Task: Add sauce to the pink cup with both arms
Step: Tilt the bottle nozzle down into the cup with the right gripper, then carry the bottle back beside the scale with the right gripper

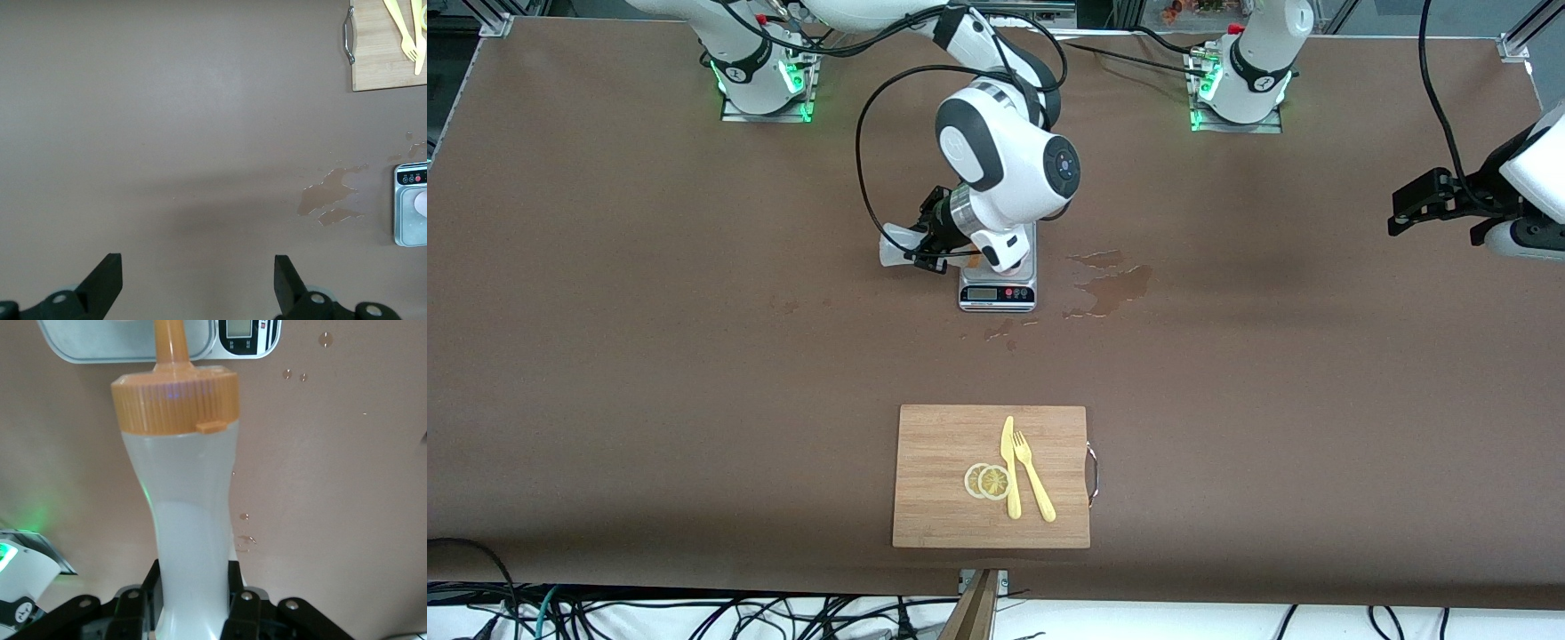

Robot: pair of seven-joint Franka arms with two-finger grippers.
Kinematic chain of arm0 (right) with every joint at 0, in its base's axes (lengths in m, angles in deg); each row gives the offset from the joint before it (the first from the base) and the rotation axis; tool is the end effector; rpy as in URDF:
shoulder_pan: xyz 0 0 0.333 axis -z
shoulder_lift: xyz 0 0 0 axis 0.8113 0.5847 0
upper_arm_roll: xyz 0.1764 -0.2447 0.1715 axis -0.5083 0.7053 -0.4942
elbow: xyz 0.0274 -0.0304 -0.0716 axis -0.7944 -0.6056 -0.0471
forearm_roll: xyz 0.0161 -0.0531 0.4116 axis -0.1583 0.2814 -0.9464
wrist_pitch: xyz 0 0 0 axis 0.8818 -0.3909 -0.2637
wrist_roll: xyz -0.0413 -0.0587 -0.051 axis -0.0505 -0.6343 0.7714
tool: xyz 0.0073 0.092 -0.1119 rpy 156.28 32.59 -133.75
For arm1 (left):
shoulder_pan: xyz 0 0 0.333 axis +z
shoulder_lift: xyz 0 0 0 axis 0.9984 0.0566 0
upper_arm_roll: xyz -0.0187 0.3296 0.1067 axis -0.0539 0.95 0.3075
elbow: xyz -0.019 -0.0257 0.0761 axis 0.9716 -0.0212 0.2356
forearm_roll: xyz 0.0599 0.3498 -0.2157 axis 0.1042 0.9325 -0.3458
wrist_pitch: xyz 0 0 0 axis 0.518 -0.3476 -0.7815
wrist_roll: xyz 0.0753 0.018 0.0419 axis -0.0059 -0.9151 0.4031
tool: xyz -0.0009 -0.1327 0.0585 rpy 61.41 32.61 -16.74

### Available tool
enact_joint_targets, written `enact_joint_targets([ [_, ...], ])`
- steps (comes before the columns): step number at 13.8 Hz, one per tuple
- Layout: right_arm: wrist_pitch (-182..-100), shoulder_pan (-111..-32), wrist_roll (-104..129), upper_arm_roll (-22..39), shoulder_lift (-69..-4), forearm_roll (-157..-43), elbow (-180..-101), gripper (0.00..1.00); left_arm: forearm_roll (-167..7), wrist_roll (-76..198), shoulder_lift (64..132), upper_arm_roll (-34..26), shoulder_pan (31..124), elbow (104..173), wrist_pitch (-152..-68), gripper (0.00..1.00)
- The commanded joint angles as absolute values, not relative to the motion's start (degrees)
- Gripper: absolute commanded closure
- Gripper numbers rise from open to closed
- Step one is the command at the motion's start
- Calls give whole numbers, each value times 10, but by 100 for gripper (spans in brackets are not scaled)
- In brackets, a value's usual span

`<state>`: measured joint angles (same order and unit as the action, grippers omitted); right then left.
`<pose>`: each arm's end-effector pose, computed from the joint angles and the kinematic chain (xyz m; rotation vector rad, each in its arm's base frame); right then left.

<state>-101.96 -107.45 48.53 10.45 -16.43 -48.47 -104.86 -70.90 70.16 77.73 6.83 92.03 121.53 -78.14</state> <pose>0.5108 0.5036 0.3266 1.9279 1.8545 -0.7075 0.5993 -0.0192 0.6186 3.1252 -0.1351 -0.0844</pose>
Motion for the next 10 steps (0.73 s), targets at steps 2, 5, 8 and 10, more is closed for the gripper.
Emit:
enact_joint_targets([
  [2,-1006,-1058,486,101,-200,-514,-1058,63,-712,698,776,67,923,1215,-778,0],
  [5,-1020,-1033,486,101,-236,-553,-1102,60,-709,698,778,67,923,1215,-780,0],
  [8,-1032,-1029,490,101,-252,-553,-1122,59,-710,698,777,67,923,1215,-780,0],
  [10,-1070,-1012,489,101,-293,-570,-1174,59,-711,698,777,67,923,1215,-780,0],
])
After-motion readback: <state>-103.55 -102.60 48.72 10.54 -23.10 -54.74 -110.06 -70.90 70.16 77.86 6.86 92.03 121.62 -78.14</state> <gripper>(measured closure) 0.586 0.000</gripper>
